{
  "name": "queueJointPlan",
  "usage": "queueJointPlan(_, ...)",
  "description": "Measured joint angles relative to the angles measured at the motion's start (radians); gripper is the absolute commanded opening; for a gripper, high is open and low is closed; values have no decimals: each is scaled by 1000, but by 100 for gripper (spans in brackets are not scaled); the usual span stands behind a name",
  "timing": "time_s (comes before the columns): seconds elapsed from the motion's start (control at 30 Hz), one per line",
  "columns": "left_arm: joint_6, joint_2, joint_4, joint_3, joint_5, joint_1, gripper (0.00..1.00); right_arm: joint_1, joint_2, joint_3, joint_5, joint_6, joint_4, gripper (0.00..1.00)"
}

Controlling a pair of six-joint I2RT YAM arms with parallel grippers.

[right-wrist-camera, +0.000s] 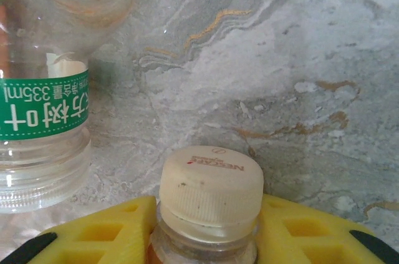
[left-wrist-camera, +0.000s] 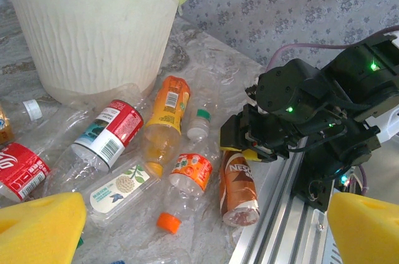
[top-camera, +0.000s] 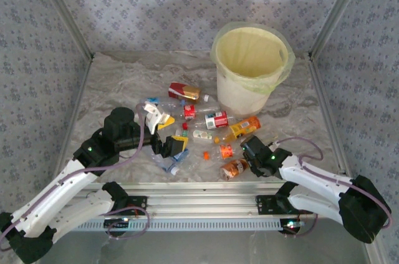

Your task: Put the plastic bottles in the bin

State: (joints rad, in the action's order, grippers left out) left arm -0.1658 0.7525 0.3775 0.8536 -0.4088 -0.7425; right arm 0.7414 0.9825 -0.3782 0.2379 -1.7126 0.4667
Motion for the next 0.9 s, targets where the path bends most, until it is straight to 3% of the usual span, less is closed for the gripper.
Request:
queueJointPlan(0.4,0,0,-8,0,-11,0,100,-88,-142,-31,64,116,114,40)
queueJointPlan(0.9,1,-13,-32,-22,-34,0,100,-148,-165,-363,186,645,226,35)
